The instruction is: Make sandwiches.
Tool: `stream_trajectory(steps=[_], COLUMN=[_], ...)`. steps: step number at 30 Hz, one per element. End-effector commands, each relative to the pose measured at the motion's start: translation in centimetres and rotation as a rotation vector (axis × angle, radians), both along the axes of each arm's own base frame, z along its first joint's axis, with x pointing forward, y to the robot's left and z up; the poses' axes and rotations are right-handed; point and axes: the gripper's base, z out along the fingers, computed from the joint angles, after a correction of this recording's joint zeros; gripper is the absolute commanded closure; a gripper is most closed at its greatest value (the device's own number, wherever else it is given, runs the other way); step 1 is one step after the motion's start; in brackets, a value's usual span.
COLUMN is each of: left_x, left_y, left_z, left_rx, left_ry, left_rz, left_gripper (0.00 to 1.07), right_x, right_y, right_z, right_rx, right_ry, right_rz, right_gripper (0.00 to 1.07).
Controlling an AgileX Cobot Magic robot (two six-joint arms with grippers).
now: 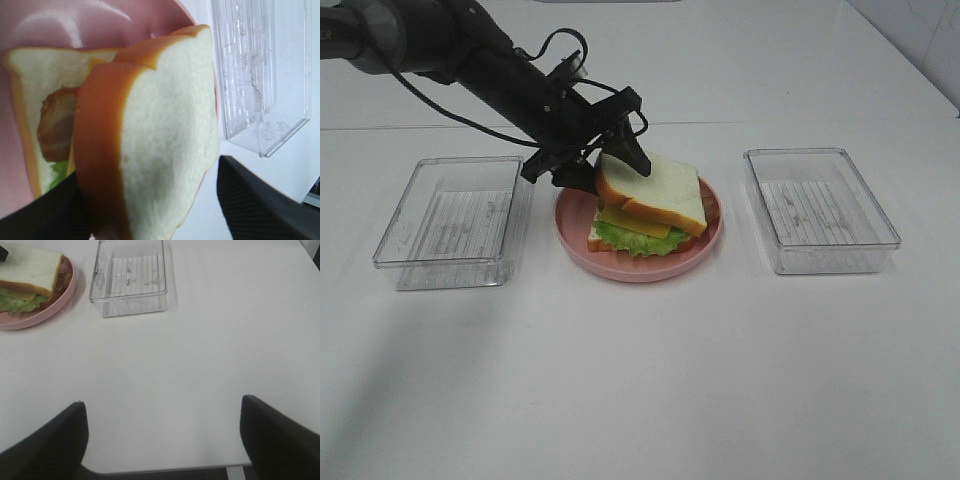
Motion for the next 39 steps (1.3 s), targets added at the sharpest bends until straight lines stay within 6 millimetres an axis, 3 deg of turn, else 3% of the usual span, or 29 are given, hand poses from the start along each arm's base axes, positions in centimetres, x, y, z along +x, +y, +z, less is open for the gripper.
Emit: stream_trajectory(steps=[1, 5, 14, 19, 22, 24, 26, 29, 34, 36, 39], left_x=[-0.1, -0.3, -0.8, -1.2, -1.7, -1.9, -2.2, -2.2, -1.7, -0.9, -0.8], left_y=[0.0, 0.1, 1.4, 2.5, 3.4, 3.7, 4.6, 5.2, 8.0, 13.0, 14.1], left_z=[0.7, 1.7, 4.4, 6.6, 9.0, 9.7, 11.8, 13.0, 14.4, 15.4, 15.6], left_rx=[0.001, 0.01, 0.159, 0.296, 0.386, 0.413, 0.498, 0.54, 0.621, 0.658, 0.657], left_ry=[-0.005, -0.025, -0.064, -0.054, -0.051, -0.061, -0.107, -0.153, -0.201, -0.205, -0.202], left_rz=[-0.013, -0.035, -0.059, -0.069, -0.09, -0.096, -0.108, -0.096, -0.054, 0.03, 0.054], left_gripper=[0.38, 0.31, 0.3, 0.3, 0.29, 0.27, 0.17, 0.14, 0.14, 0.14, 0.14], right_x=[-0.3, -0.3, -0.3, -0.3, -0.3, -0.3, -0.3, -0.3, -0.3, -0.3, -0.3], right_y=[-0.1, -0.1, -0.1, -0.1, -0.1, -0.1, -0.1, -0.1, -0.1, -0.1, -0.1], right_z=[0.0, 0.0, 0.0, 0.0, 0.0, 0.0, 0.0, 0.0, 0.0, 0.0, 0.0], right_rx=[0.001, 0.001, 0.001, 0.002, 0.002, 0.002, 0.002, 0.002, 0.002, 0.002, 0.002], right_ry=[-0.035, -0.035, -0.035, -0.035, -0.035, -0.035, -0.035, -0.035, -0.035, -0.035, -0.035], right_rz=[0.001, 0.001, 0.001, 0.002, 0.002, 0.002, 0.002, 0.002, 0.002, 0.002, 0.002], right_gripper=[0.27, 0.27, 0.27, 0.27, 0.27, 0.27, 0.27, 0.27, 0.27, 0.27, 0.27])
